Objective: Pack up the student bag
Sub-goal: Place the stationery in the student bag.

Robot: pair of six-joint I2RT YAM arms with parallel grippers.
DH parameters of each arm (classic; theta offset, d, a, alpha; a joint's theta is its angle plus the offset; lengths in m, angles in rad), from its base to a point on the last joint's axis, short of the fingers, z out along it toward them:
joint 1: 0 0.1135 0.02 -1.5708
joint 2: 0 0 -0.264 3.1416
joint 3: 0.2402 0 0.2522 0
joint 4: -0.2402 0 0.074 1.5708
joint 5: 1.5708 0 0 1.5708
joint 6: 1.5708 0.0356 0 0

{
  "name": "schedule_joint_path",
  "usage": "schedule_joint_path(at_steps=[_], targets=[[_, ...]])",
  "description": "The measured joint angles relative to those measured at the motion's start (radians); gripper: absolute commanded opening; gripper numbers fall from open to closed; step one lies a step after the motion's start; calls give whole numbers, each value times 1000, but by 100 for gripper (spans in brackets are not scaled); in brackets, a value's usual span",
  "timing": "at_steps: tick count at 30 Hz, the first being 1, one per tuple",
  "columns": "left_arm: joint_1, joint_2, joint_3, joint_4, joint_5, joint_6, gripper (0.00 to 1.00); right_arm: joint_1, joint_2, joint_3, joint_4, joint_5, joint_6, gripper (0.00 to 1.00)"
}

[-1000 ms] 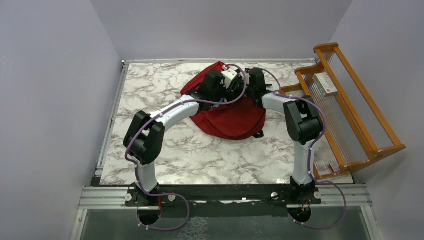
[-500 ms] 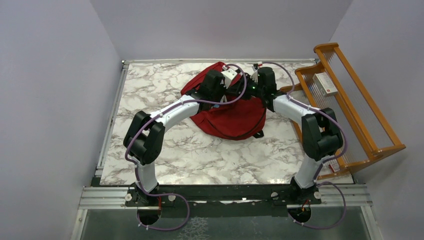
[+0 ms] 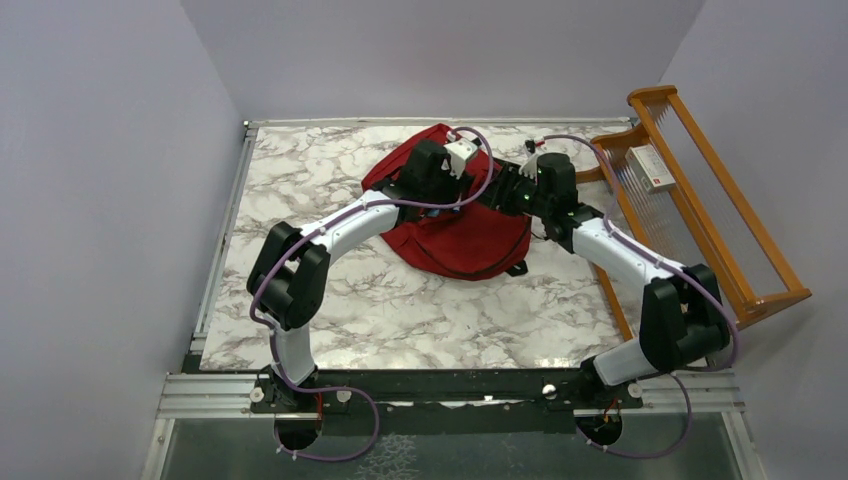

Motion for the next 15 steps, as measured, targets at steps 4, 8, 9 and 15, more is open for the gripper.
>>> schedule_joint_path(at_steps=[4,8,9,15], targets=[[3,-2,0,6,59,-57,55,0,-86,-35,-9,28,-64,42],[45,-48,-55,65,143,-167,55,0,-146,-51,-30,25,-155,43],[69,-80,-97,102,177,-214,55,0,-154,-51,-35,23,-173,42],[274,-290,-339,229,267,-438,57,16,-179,-27,-97,28,-307,42]])
